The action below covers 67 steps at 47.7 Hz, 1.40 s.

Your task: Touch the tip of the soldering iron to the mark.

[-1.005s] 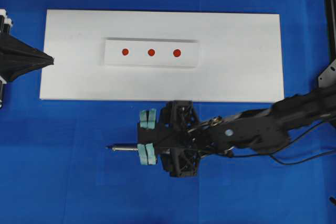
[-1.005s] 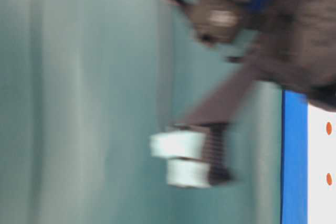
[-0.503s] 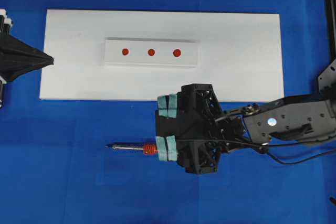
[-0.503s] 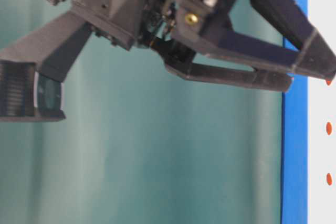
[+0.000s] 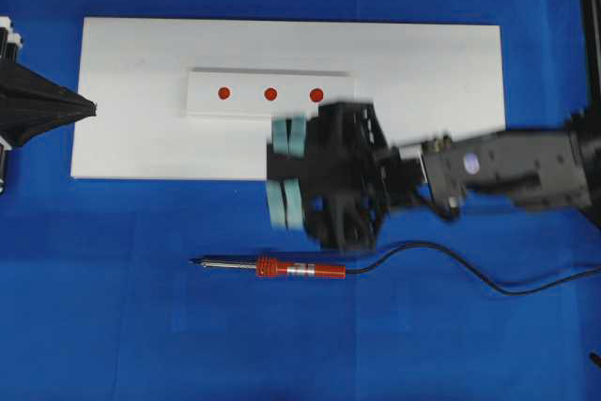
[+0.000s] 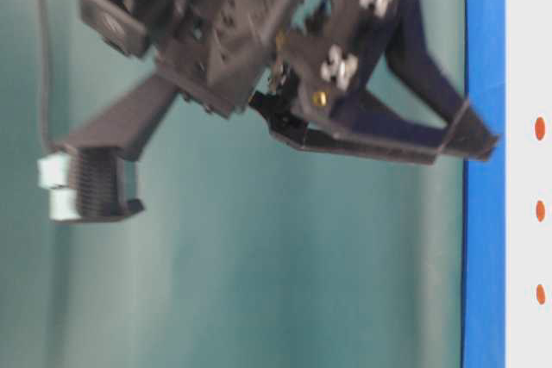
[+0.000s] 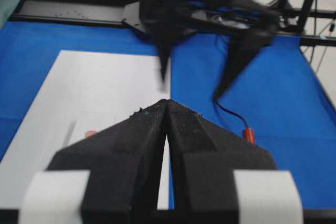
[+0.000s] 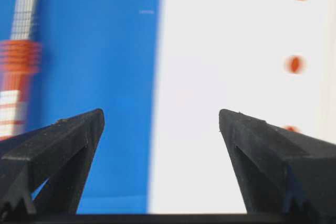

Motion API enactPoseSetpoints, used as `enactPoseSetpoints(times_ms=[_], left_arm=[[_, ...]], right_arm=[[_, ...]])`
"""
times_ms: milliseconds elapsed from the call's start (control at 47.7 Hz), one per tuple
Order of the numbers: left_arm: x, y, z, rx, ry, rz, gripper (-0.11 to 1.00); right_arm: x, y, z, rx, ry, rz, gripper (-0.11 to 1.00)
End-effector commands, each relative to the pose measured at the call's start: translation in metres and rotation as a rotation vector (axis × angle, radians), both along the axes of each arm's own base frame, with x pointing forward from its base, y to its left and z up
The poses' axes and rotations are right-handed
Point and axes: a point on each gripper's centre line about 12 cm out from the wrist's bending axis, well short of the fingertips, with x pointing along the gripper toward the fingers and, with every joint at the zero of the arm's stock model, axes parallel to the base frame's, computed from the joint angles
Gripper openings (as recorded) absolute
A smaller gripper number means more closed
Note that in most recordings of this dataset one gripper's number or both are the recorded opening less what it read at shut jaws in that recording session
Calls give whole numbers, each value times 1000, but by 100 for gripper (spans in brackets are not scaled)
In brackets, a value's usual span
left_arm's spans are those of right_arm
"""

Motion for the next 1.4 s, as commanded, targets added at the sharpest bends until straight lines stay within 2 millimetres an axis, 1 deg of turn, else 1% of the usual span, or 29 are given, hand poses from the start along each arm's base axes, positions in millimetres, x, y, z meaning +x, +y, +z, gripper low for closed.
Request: enactPoseSetpoints(times_ms=[0, 126, 189, 230, 335, 440, 587, 649, 754, 859, 880, 1005, 1173, 1299, 1382], left_arm=[[1, 0, 3, 1, -9, -2, 0], [1, 0, 4, 1, -11, -2, 0], [1, 0, 3, 1, -9, -2, 0], [1, 0, 5, 1, -14, -2, 0], [1, 0, 3, 1, -8, -2, 0], [1, 0, 4, 1, -9, -2, 0], [1, 0, 3, 1, -8, -2, 0], [1, 0, 4, 1, -9, -2, 0], [1, 0, 4, 1, -9, -2, 0], [1, 0, 3, 1, -8, -2, 0], [1, 0, 3, 1, -8, -2, 0], [1, 0, 5, 1, -14, -2, 0], [1, 0, 5, 1, -12, -2, 0], [1, 0, 4, 1, -9, -2, 0], [1, 0, 4, 1, -9, -2, 0]], right_arm=[[0, -22, 19, -8, -48, -32, 90], [0, -48, 21, -31, -49, -64, 90], [0, -58, 21, -37, -50, -77, 90], [0, -61, 23, -38, -58, -80, 90], [0, -63, 24, -38, -69, -80, 90], [-4, -63, 27, -39, -68, -83, 90], [-24, -62, 43, -40, -97, -83, 90], [-37, -62, 53, -40, -123, -83, 90], [-60, -62, 63, -41, -153, -83, 90], [-83, -62, 69, -42, -179, -83, 90], [-92, -62, 71, -42, -188, -85, 90], [-121, -62, 79, -37, -239, -87, 90], [-164, -60, 99, -33, -347, -89, 90], [-194, -59, 107, -33, -414, -90, 90], [-209, -59, 107, -32, -442, -92, 90]])
